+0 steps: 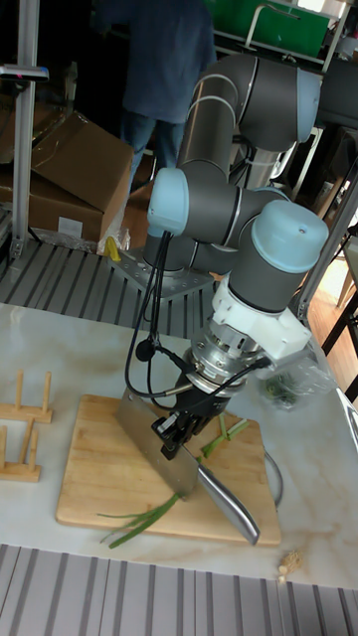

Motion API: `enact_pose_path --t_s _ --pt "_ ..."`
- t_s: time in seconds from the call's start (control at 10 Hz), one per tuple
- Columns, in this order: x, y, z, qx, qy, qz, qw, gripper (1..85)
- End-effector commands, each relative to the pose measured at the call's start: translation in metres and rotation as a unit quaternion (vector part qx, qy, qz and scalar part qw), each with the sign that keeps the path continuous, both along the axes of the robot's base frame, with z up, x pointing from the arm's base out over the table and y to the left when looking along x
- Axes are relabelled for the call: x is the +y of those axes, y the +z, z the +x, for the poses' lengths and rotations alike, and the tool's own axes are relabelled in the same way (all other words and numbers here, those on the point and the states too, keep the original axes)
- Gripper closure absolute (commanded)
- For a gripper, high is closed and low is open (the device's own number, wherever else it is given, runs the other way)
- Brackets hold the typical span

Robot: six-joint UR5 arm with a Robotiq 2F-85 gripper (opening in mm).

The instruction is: Chop the green garlic

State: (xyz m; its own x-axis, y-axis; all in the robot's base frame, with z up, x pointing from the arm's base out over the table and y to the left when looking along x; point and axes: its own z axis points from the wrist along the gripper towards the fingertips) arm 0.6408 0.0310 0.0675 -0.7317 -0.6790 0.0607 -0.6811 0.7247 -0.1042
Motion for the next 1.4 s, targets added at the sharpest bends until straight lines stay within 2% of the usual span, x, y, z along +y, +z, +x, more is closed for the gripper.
enact_pose_path --t_s 0.0,0.6,1.1,1.3 --pt "0.003 0.001 -0.005 0.009 -0.003 0.008 0.9999 84.3" --pt "0.006 0.004 -0.016 0.026 -0.002 0.012 0.9996 84.3" --pt "0.005 0.004 -0.019 0.028 -0.005 0.011 0.9995 84.3" --pt "-0.004 0.002 -0.018 0.024 -0.002 0.004 0.9997 84.3"
